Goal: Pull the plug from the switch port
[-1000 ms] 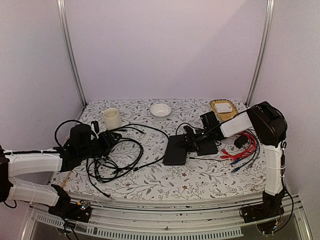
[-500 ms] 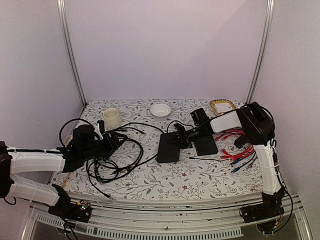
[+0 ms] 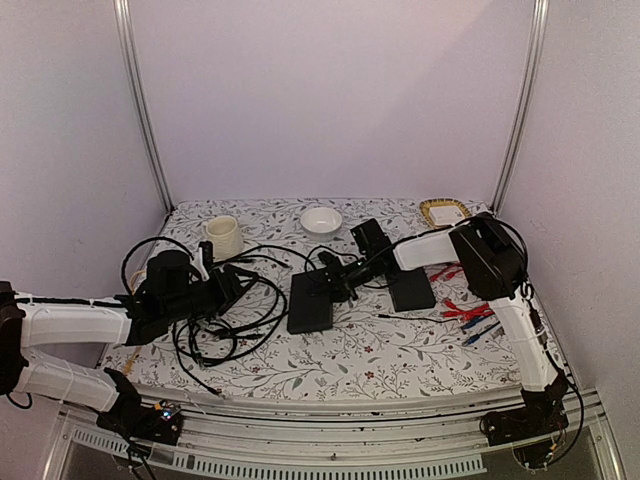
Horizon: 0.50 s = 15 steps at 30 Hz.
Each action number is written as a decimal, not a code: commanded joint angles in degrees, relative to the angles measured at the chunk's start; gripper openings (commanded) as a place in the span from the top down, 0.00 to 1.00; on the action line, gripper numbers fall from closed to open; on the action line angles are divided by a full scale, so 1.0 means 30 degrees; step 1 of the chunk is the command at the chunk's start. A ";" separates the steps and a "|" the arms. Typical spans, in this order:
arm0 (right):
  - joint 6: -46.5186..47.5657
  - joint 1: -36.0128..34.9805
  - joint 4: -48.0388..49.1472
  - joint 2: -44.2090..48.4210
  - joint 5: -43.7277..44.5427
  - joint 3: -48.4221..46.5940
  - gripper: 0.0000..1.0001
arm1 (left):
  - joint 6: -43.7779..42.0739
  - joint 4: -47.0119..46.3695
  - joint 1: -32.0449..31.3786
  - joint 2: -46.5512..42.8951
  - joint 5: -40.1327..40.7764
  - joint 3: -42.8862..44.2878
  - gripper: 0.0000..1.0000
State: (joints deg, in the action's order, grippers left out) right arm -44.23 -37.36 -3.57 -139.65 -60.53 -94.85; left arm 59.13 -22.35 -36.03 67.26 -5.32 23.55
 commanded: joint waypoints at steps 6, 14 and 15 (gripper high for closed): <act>-0.2211 -0.1278 -0.0739 -0.3023 0.3336 -0.1868 0.98 | -0.0617 0.0004 -0.0483 0.0038 -0.0923 0.0118 0.32; -0.3718 -0.1375 0.0034 -0.3623 0.3520 -0.2370 0.94 | -0.0815 0.0267 -0.0500 0.0049 -0.1351 0.0133 0.32; -0.3715 -0.1388 -0.0005 -0.3592 0.3546 -0.2369 0.91 | -0.0862 0.0257 -0.0499 0.0034 -0.1381 0.0106 0.32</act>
State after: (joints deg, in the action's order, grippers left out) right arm -53.23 -40.88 1.04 -145.69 -59.88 -103.22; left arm 58.02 -21.87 -36.86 67.26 -8.38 23.55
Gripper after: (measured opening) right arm 0.254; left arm 0.683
